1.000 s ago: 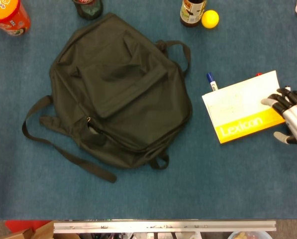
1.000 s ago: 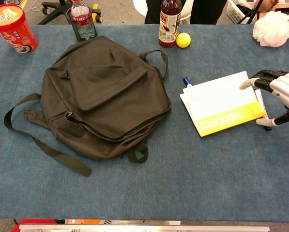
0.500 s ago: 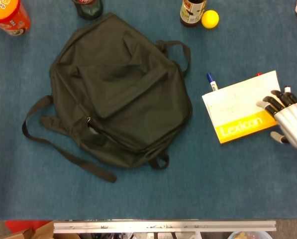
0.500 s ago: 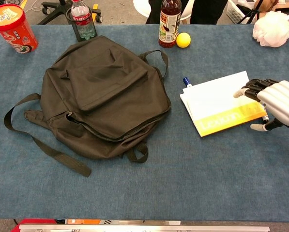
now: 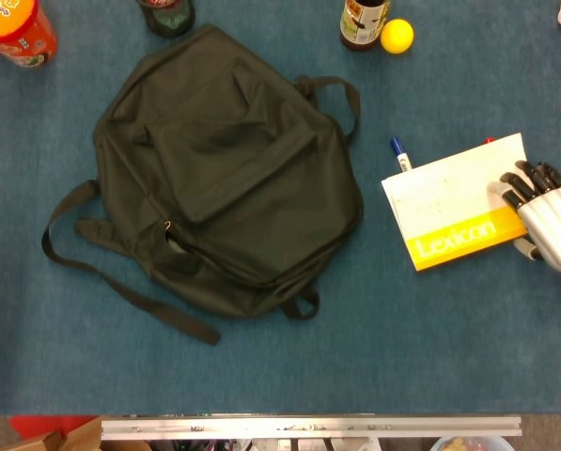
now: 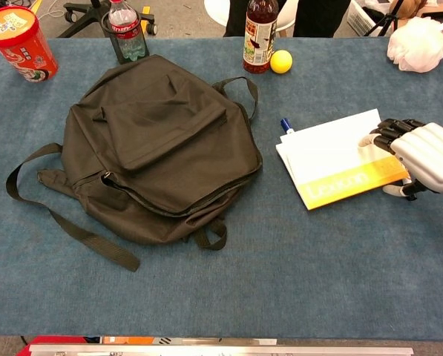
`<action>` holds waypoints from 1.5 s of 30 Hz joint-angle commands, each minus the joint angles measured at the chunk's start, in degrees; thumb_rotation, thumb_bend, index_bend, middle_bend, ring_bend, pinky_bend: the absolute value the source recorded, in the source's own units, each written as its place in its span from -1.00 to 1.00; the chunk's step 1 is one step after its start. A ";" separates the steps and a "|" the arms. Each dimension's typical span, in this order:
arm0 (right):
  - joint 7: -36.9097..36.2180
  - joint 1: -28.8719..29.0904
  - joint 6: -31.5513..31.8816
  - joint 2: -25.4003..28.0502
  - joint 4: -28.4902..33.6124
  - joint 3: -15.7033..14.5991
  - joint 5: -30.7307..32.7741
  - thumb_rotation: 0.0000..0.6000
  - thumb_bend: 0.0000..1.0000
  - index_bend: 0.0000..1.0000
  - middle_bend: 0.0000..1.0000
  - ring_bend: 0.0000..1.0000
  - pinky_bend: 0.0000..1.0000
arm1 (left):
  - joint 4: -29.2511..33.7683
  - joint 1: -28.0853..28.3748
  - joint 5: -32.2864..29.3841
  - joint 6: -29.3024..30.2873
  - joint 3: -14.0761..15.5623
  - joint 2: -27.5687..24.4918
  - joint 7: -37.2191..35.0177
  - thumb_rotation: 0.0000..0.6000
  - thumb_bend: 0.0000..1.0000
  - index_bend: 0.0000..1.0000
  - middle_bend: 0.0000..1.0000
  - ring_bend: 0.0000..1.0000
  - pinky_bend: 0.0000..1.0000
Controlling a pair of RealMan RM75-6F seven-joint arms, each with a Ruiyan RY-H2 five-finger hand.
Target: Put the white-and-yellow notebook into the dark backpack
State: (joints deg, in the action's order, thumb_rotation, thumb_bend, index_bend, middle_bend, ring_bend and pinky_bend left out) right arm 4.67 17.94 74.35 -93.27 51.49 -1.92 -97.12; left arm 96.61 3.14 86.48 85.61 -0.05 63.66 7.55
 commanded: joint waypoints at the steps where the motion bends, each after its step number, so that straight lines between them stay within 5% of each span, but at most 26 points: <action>1: -0.82 0.36 0.22 -1.25 -2.07 -0.16 0.07 1.00 -0.86 -0.43 -0.43 -0.67 -0.51 | -0.17 0.01 -0.14 -0.16 -0.04 0.03 -0.21 1.00 -0.57 -0.67 -0.65 -0.62 -0.63; 9: -2.44 1.12 0.98 -4.11 -6.92 -0.48 -0.20 1.00 -0.85 -0.43 -0.43 -0.67 -0.54 | -0.46 0.29 -0.09 -0.70 -0.09 0.23 -0.52 1.00 -0.57 -0.67 -0.65 -0.62 -0.63; 23: -7.15 3.49 2.38 -5.06 -8.12 0.36 0.11 1.00 -0.32 -0.41 -0.38 -0.67 -0.54 | -0.39 0.71 -0.53 -1.53 -0.32 -0.02 -0.70 1.00 -0.57 -0.67 -0.65 -0.62 -0.63; 29: -7.31 5.36 1.98 -5.21 -6.27 1.74 0.86 1.00 -0.21 -0.22 -0.27 -0.59 -0.52 | -0.38 0.85 -1.02 -1.89 -0.49 -0.20 -0.93 1.00 -0.57 -0.67 -0.65 -0.62 -0.63; 45: -5.42 6.25 3.28 -5.23 -4.01 1.27 0.66 1.00 -0.18 0.43 0.12 -0.20 -0.08 | -0.27 0.77 -1.26 -2.39 -0.22 -0.92 -2.25 1.00 -0.57 -0.67 -0.65 -0.62 -0.63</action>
State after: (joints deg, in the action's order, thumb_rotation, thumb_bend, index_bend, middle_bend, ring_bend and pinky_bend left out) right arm -0.88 24.32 77.41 -98.56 47.39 -0.54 -96.37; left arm 96.34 3.88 85.20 83.25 -0.25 62.76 5.31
